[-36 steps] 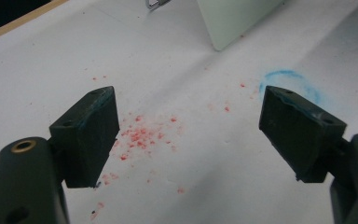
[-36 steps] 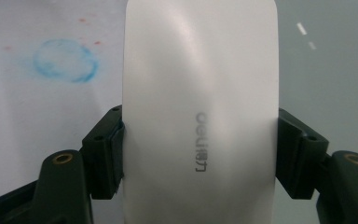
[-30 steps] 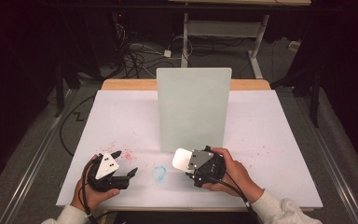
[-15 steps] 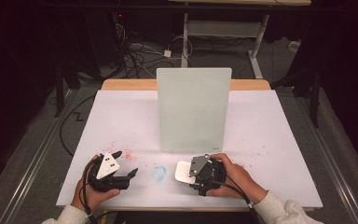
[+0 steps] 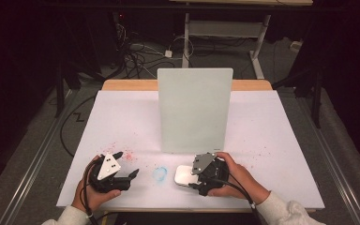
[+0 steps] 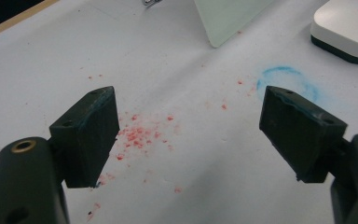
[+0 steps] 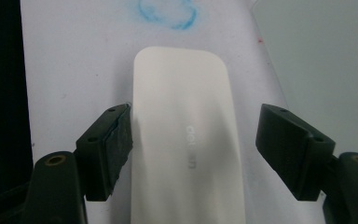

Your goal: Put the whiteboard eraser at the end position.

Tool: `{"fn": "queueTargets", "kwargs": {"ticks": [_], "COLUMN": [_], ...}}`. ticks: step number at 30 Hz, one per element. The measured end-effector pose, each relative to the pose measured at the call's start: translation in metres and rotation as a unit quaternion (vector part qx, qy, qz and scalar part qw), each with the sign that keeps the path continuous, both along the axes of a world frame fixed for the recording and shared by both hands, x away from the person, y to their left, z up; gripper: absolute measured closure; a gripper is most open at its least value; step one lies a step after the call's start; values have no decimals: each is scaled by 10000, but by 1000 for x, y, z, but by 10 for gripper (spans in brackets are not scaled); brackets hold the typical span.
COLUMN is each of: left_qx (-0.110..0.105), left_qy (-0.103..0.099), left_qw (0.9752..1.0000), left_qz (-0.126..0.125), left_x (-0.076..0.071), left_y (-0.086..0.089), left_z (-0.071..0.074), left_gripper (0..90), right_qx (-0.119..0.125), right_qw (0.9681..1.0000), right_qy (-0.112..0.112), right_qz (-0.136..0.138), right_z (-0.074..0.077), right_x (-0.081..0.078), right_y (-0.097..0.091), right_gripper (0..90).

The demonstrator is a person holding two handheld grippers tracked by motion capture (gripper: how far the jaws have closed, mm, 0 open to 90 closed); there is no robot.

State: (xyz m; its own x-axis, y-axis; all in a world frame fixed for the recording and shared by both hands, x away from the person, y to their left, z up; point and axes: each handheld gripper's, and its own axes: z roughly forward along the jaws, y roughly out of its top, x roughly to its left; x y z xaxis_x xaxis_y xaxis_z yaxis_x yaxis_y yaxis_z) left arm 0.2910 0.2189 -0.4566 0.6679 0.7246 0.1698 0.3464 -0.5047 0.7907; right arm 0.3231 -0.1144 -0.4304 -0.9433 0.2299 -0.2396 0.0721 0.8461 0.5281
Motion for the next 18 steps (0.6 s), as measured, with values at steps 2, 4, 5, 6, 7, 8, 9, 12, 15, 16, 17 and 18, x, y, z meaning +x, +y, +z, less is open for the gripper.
{"fn": "queueTargets", "kwargs": {"ticks": [2,4,5,6,7,8,9,12,15,16,17,18], "left_qx": [-4,6,5,3,5,12,9,8,8,4,-4,-2], "left_qy": [0,-4,-3,0,0,-3,-4,-13,-44,-48,-49,-44], "left_qw": [10000,10000,10000,10000,10000,10000,10000,10000,10000,10000,10000,10000], "left_qz": [-2,-2,-2,-5,-1,1,-1,7,17,15,15,11], "left_x": [0,0,0,0,0,0,0,0,-1,-1,-1,-1], "left_y": [0,0,0,0,0,0,0,0,0,0,0,0], "left_z": [0,0,0,0,0,0,0,0,1,1,1,1], "left_gripper": [193,193,194,193,193,194,194,193,194,194,194,194], "right_qx": [92,239,313,372,434,446,492,645,811,840,829,835], "right_qw": [9998,9995,9990,9985,9980,9974,9966,9945,9916,9903,9888,9877], "right_qy": [-141,-177,-270,-342,-394,-478,-536,-649,-772,-841,-959,-1006], "right_qz": [-50,-107,-158,-193,-256,-296,-375,-504,-650,-716,-784,-853], "right_z": [3,7,9,11,13,14,15,16,18,18,19,19], "right_x": [1,2,2,3,4,5,6,10,13,14,15,15], "right_y": [-2,-6,-7,-9,-11,-13,-15,-22,-29,-32,-35,-37], "right_gripper": [300,300,301,300,299,297,297,290,275,276,275,272]}}
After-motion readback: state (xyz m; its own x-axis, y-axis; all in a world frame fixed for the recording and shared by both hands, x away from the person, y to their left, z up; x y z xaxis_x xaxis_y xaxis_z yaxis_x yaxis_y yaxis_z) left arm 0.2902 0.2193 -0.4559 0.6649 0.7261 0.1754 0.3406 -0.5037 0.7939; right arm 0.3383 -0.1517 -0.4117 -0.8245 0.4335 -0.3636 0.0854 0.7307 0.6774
